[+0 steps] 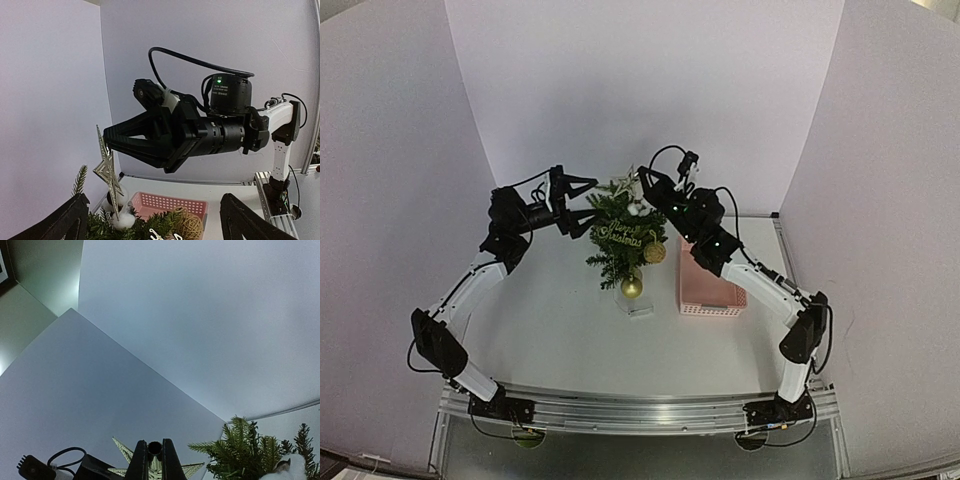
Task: Decorate the small christmas tree
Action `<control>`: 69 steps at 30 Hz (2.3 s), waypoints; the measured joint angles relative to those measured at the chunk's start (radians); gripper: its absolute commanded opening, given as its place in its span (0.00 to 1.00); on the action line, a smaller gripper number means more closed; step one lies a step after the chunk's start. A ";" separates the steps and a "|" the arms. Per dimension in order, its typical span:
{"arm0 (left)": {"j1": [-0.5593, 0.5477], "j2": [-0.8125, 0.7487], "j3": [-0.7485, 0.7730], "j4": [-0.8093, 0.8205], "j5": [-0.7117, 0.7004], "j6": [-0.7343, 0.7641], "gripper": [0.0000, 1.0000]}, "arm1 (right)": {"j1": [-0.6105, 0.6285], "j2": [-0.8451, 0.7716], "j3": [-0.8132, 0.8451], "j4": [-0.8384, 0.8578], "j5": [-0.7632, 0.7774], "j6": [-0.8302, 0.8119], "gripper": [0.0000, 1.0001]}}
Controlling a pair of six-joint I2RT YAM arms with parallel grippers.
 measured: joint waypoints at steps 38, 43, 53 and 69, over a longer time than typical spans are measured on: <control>0.003 0.060 0.065 -0.030 -0.106 0.086 0.30 | 0.029 0.088 0.098 0.144 -0.121 0.110 0.00; 0.003 0.064 0.078 -0.034 -0.118 0.087 0.23 | 0.029 0.088 0.098 0.144 -0.127 0.114 0.00; 0.003 0.073 0.092 -0.040 -0.124 0.095 0.00 | 0.029 0.090 0.098 0.143 -0.130 0.117 0.00; 0.004 0.073 0.109 -0.136 -0.155 0.180 0.00 | 0.029 0.095 0.097 0.139 -0.137 0.107 0.48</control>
